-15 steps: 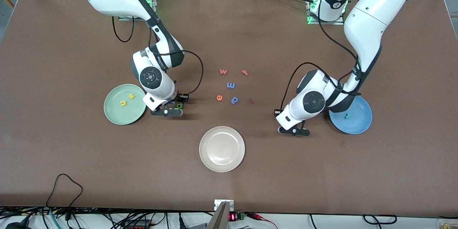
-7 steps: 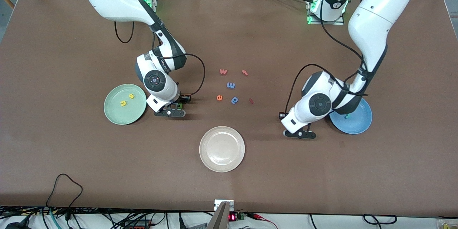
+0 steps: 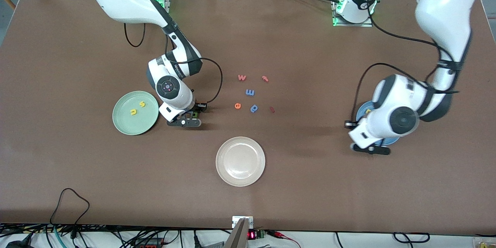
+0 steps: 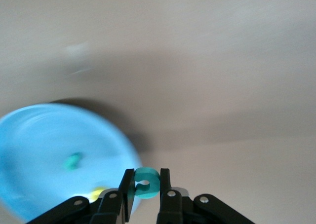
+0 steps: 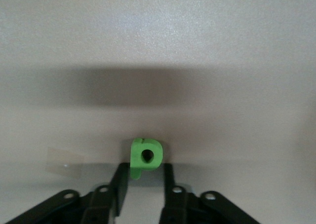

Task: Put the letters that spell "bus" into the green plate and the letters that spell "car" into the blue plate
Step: 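Drop the p on the green plate while the left gripper drops c on blue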

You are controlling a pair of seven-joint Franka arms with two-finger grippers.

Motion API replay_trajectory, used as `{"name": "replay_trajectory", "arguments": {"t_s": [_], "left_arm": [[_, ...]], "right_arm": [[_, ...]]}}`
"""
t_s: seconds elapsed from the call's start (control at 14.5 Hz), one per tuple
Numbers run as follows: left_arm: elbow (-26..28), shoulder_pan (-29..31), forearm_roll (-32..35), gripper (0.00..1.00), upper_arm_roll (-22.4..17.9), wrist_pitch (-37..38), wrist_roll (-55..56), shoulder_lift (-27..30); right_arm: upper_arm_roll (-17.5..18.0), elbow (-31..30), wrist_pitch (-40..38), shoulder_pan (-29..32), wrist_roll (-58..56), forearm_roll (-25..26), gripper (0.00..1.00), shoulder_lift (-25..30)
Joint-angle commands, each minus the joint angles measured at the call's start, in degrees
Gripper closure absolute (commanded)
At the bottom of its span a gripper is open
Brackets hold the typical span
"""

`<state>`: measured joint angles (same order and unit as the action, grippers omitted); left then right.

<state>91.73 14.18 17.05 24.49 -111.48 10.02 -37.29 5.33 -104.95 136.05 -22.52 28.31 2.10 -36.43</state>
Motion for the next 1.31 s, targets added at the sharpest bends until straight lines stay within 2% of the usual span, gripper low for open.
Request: {"name": "replay_trajectory", "arguments": {"t_s": [0.0, 0.14, 0.21, 0.41, 0.48, 0.55, 0.76, 1.03, 1.1, 1.24], "left_arm": [[2.66, 4.62, 1.32, 0.82, 0.65, 1.71, -5.96, 0.99], [3.11, 5.51, 1.32, 0.72, 0.48, 1.62, -7.03, 0.73], [3.11, 5.86, 1.32, 0.62, 0.48, 1.62, -7.03, 0.72], [2.76, 7.0, 1.24, 0.2, 0.74, 1.71, -7.3, 0.72], [2.32, 7.0, 1.23, 0.08, 0.91, 1.71, -7.39, 0.9], [1.79, 7.0, 1.15, 0.0, 1.26, 1.88, -7.39, 1.25], [-0.04, 6.48, 0.53, 0.0, 4.07, 1.8, -6.33, 3.62], [-9.35, 6.3, 0.36, 0.0, 6.89, 5.12, -6.24, 4.5], [-11.98, 6.3, 0.36, 0.0, 7.5, 6.35, -6.24, 4.59], [-16.74, 6.65, 0.36, 0.0, 8.73, 8.99, -6.24, 4.85]], "right_arm": [[-0.41, 0.71, 0.19, -0.5, 0.25, 0.36, 0.89, -1.1], [-0.49, 0.71, 0.18, -0.41, 0.08, 0.45, 0.95, -1.1], [-0.41, 0.71, 0.18, -0.41, -0.1, 0.45, 0.96, -1.01], [-1.02, 0.8, 0.1, -0.41, -0.62, 0.36, 0.99, -0.4], [-1.54, 0.8, -0.16, -0.24, -0.89, 0.45, 1.0, 0.47], [-1.72, 0.72, -0.86, 0.28, -1.15, 0.54, 1.0, 1.96], [-1.81, 0.37, -7.35, 3.79, -2.64, 0.71, 1.0, 6.97], [-1.81, -0.34, -16.76, 11.17, -11.33, 0.8, 0.99, 10.67], [-1.81, -0.6, -17.21, 12.58, -12.39, 0.8, 0.98, 10.68], [-1.81, -1.04, -17.04, 14.87, -14.59, 0.8, 0.88, 10.41]]}}
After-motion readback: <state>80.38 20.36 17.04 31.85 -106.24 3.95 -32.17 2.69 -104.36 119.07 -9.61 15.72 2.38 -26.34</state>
